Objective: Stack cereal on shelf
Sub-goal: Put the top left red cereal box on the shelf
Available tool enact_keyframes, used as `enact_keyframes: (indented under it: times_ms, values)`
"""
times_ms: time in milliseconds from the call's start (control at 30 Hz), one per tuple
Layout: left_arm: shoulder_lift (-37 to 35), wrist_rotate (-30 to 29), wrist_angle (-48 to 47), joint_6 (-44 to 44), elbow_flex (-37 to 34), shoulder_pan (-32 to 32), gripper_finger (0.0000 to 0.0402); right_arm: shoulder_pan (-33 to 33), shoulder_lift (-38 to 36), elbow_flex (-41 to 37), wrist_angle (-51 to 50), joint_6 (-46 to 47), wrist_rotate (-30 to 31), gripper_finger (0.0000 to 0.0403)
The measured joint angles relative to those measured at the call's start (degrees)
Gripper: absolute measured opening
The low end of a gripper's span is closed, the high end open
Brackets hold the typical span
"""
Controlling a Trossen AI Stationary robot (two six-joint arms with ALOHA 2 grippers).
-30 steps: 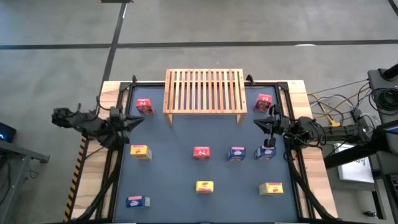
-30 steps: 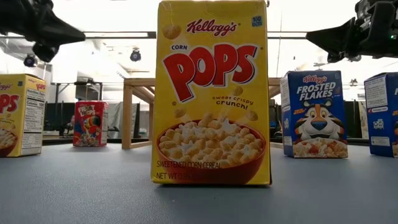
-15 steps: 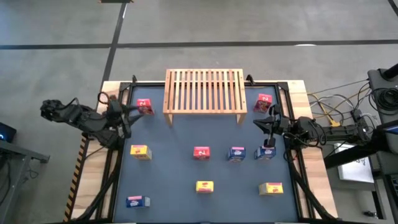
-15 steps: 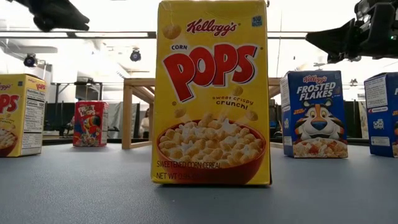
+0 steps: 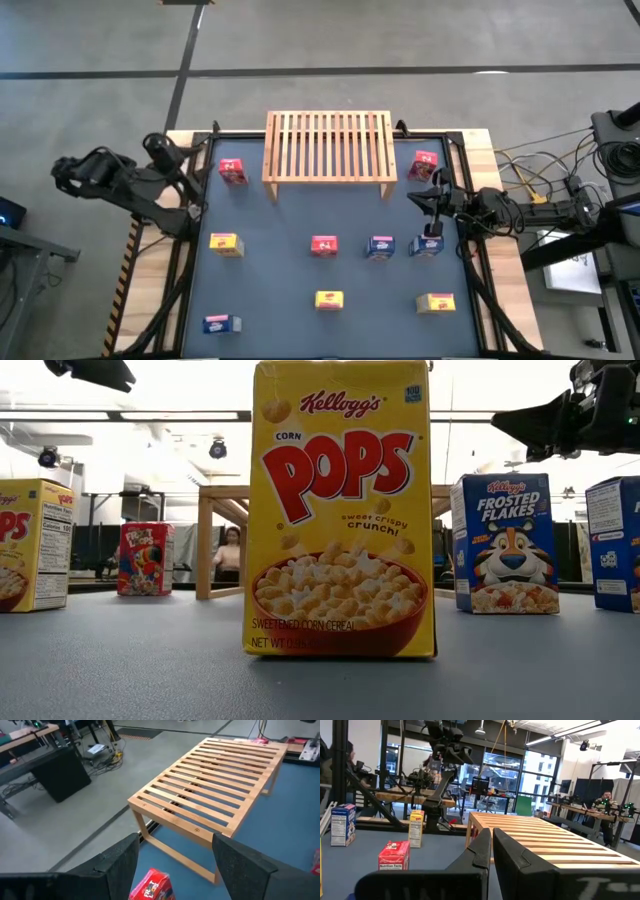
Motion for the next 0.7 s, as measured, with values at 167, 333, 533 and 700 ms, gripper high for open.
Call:
enact_keyframes:
  times_ms: [167, 333, 533, 700]
  values:
    - [-0.6, -0.2, 0.1, 0.1, 0.7, 2.5, 0.0236, 0.0, 0.0, 0.0, 0.0, 0.0, 0.0, 0.0009]
    - [0.6, -0.2, 9.3, 2.2, -2.9, 4.3, 0.0236, 0.0, 0.0, 0.0, 0.0, 0.0, 0.0, 0.0009]
    - [2.8, 0.4, 13.5, 5.7, -10.5, 7.0, 0.0236, 0.0, 0.0, 0.0, 0.0, 0.0, 0.0, 0.0009]
    - [0.9, 4.4, 18.7, 6.3, -14.6, 12.5, 0.0236, 0.0, 0.0, 0.0, 0.0, 0.0, 0.0, 0.0009]
